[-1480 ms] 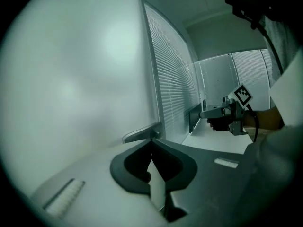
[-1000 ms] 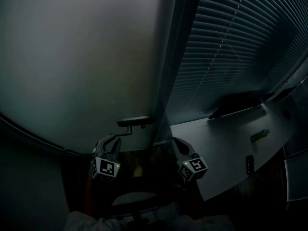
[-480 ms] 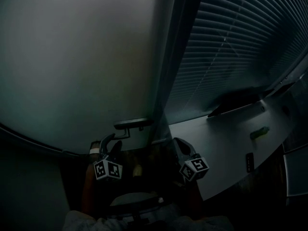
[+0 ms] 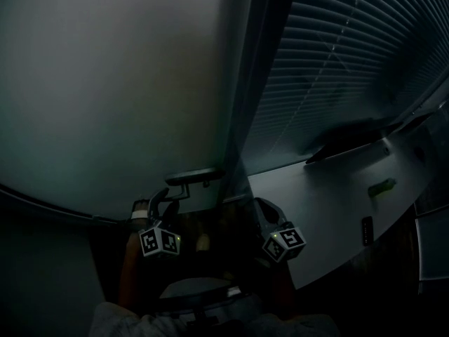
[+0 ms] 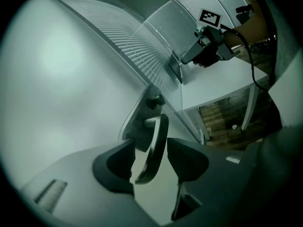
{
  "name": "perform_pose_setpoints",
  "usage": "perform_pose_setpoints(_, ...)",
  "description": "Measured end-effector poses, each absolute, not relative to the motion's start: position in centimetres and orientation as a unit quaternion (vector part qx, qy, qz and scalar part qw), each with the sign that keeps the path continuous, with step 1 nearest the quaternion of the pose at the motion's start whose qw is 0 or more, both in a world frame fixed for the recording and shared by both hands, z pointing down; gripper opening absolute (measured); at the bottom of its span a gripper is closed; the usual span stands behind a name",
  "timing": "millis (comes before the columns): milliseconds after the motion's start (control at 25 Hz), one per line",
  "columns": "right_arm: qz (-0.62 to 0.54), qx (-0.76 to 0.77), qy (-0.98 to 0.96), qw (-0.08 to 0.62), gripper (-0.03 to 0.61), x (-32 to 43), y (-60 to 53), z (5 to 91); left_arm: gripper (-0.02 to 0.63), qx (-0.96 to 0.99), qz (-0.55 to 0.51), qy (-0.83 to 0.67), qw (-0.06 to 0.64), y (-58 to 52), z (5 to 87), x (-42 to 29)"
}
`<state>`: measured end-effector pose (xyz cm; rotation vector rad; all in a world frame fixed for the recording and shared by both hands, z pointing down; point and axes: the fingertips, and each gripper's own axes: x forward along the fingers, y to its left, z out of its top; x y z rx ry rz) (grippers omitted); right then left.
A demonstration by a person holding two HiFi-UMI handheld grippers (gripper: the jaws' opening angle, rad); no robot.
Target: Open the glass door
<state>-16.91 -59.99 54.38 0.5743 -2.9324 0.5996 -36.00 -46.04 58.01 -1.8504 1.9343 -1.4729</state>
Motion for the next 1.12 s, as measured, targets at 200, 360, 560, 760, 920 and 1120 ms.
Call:
perform_pose_setpoints(200, 0.199, 0.194, -0.959, 0.052, -0.002, -16.4, -60.0, 54.8, 0.224, -0.597, -0.494, 0.63, 0.046, -46.3, 58.4, -36.1)
perform_pose_setpoints(360, 0.202, 0.196, -0.958, 0.055, -0.002, -16.4, -59.7, 54.8, 0.207, -0.594, -0.498, 0.628, 0.061, -46.6, 58.3, -36.0)
perform_pose_setpoints(560, 0.198, 0.198, -0.959, 0.052, -0.002, -16.5, -59.4, 54.8, 0.162, -0.596, -0.506, 0.62, 0.071, -46.5, 58.8, -35.7)
perform_pose_setpoints(760, 0.188, 0.202, -0.96, 0.053, -0.002, -16.6, -59.3, 54.7, 0.13, -0.595, -0.517, 0.609, 0.083, -46.6, 59.0, -35.5)
perform_pose_setpoints(920, 0.188, 0.204, -0.959, 0.053, -0.002, -16.9, -59.1, 54.8, 0.117, -0.596, -0.526, 0.6, 0.091, -46.5, 59.1, -35.3)
perform_pose_setpoints(1120, 0.184, 0.212, -0.958, 0.054, -0.002, -17.5, -58.7, 54.6, 0.109, -0.61, -0.524, 0.587, 0.09, -46.4, 58.9, -35.2)
